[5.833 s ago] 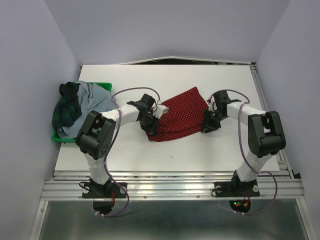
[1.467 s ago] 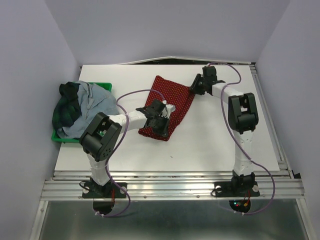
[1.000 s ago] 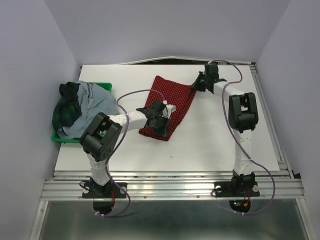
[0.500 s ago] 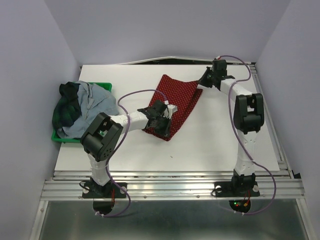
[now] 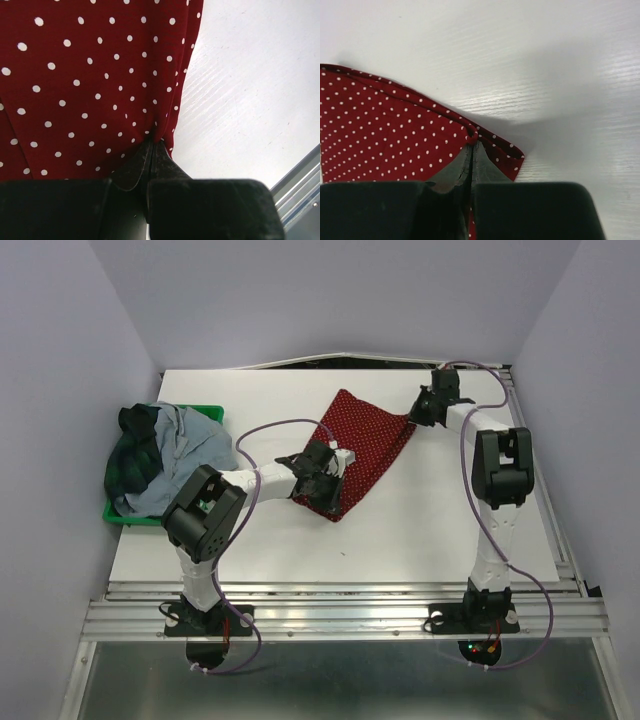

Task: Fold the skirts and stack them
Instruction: Fold the skirt

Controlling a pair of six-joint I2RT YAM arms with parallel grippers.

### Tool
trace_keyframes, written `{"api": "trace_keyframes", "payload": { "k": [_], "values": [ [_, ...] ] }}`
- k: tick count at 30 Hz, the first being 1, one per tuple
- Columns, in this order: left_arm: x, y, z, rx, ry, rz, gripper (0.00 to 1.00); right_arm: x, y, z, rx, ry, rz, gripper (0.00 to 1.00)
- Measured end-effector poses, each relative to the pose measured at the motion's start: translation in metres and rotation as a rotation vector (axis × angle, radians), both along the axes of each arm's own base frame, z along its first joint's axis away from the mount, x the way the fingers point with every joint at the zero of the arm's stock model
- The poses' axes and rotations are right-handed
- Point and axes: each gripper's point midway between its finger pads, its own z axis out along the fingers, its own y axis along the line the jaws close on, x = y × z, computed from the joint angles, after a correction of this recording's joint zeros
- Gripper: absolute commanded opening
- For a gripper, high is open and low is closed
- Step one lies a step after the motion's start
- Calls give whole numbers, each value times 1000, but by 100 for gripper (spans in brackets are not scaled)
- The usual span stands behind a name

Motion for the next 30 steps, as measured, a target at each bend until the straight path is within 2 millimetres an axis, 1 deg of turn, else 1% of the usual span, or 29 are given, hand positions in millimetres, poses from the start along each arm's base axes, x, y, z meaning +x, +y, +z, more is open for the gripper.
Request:
{"api": "trace_keyframes", "payload": {
  "k": [3,4,5,6,10,13,14,15,18,19,20,21,22,23,24,25,27,28,29,30],
  "values": [
    [0,0,0,0,1,2,0,-1,-6,-18,-38,26,-4,1],
    [0,0,0,0,1,2,0,-2,-8,-28,-50,43,-7,1],
    [0,0,0,0,2,2,0,-2,-8,-34,-48,47,-9,1],
    [0,0,0,1,1,3,0,3,-10,-32,-56,36,-15,1],
    [3,-4,0,3,-6,0,0,8,-14,-33,-82,24,-12,1],
    [3,-5,1,7,-16,-4,18,12,-16,-32,-109,18,-1,1],
    [3,-6,1,9,-21,-10,29,13,-17,-32,-119,15,6,1],
    [3,-6,1,13,-32,-20,34,15,-17,-32,-130,13,17,2],
    [-1,-11,7,20,-76,-58,70,21,-17,-31,-151,11,42,8],
    [-7,-15,12,27,-109,-91,80,23,-17,-31,-158,9,52,16],
    [-11,-17,15,30,-129,-109,80,25,-17,-30,-166,4,64,28],
    [-21,-22,23,29,-158,-146,80,25,-17,-30,-171,2,70,50],
    [-28,-26,31,25,-180,-178,83,25,-17,-30,-174,1,77,60],
    [-34,-29,39,18,-200,-204,88,28,-15,-27,-182,-16,102,74],
    [-38,-31,46,11,-214,-222,96,29,-16,-25,-188,-23,105,74],
    [-44,-34,61,-9,-247,-252,98,29,-16,-24,-196,-29,119,85],
    [-44,-33,80,-23,-302,-275,99,30,-17,-16,-199,-43,136,100],
    [-40,-29,91,-28,-331,-271,99,28,-17,-14,-206,-40,148,100],
    [-31,-24,104,-43,-364,-262,99,26,-17,-12,-210,-37,155,100],
    [-24,-20,111,-52,-382,-258,93,25,-18,-10,-214,-40,168,100]
  ]
}}
